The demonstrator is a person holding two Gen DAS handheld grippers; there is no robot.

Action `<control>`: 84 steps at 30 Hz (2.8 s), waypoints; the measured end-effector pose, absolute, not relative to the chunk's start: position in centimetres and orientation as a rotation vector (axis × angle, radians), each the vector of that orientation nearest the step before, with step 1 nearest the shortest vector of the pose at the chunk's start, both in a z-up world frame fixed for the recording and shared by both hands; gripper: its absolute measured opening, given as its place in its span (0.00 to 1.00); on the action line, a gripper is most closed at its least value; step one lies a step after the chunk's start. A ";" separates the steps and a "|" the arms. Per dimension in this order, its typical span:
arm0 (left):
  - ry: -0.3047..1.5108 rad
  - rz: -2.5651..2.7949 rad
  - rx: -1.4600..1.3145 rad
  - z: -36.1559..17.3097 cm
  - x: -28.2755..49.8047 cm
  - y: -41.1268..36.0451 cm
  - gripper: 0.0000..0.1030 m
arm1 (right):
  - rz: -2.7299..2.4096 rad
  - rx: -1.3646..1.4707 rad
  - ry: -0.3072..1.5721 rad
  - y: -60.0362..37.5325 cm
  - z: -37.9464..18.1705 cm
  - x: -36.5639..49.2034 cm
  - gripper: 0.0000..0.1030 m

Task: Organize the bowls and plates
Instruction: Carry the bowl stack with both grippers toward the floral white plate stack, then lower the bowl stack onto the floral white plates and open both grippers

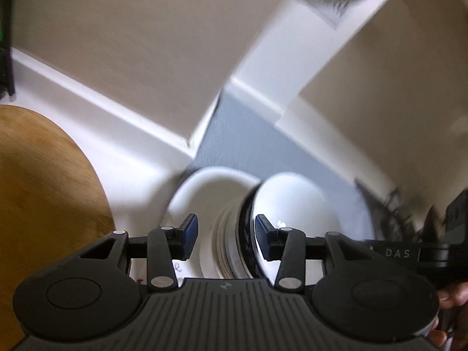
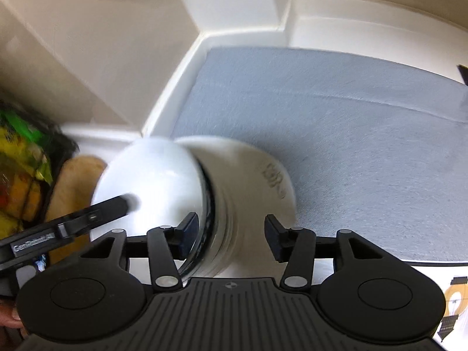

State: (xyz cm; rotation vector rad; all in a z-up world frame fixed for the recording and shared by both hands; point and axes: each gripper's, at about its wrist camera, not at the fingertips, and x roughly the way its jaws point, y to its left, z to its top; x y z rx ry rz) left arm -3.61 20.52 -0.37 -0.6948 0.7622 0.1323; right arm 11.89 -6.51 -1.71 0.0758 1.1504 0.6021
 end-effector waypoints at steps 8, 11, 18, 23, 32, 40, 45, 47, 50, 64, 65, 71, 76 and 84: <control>0.626 0.172 -0.806 -1.5 -6.0 24.5 0.45 | 0.623 0.330 0.994 -12.4 -1.1 11.7 0.51; 0.694 0.207 -0.786 -3.7 -5.1 24.7 0.39 | 0.546 0.389 0.996 -14.0 -3.4 12.0 0.52; 0.768 0.165 -0.818 -7.4 -4.1 23.9 0.30 | 0.546 0.396 1.067 -13.6 -7.9 12.1 0.51; 0.789 0.123 -0.806 -8.5 -4.0 23.3 0.20 | 0.560 0.464 1.125 -13.8 -9.6 12.0 0.42; 0.813 0.120 -0.812 -8.8 -3.9 23.0 0.21 | 0.664 0.485 1.197 -12.3 -11.5 11.9 0.28; 0.844 0.150 -0.749 -7.8 -2.2 19.8 0.22 | 0.678 0.475 1.180 -13.6 -11.1 12.7 0.27; 0.848 0.128 -0.727 -7.4 0.5 16.4 0.22 | 0.651 0.486 1.157 -16.6 -10.9 14.1 0.26; 0.852 0.108 -0.718 -7.6 1.9 14.7 0.22 | 0.628 0.496 1.154 -18.3 -11.0 14.7 0.26; 0.859 0.074 -0.714 -7.9 4.2 12.0 0.22 | 0.584 0.510 1.148 -21.5 -11.0 15.2 0.27; 0.874 0.032 -0.562 -7.1 10.3 0.6 0.26 | 0.466 0.483 1.094 -31.2 -11.0 18.4 0.28; 0.876 0.046 -0.547 -6.9 10.3 0.2 0.29 | 0.477 0.468 1.098 -31.2 -10.9 18.4 0.29; 0.876 0.173 -0.415 -5.0 8.8 -1.9 0.52 | 0.512 0.372 1.080 -32.5 -10.5 18.2 0.32; 0.874 0.235 -0.373 -3.1 7.0 -3.1 0.61 | 0.551 0.360 1.075 -32.9 -10.7 17.8 0.34; 0.869 0.267 -0.338 -1.4 4.8 -5.0 0.75 | 0.539 0.301 1.038 -32.9 -9.8 16.4 0.36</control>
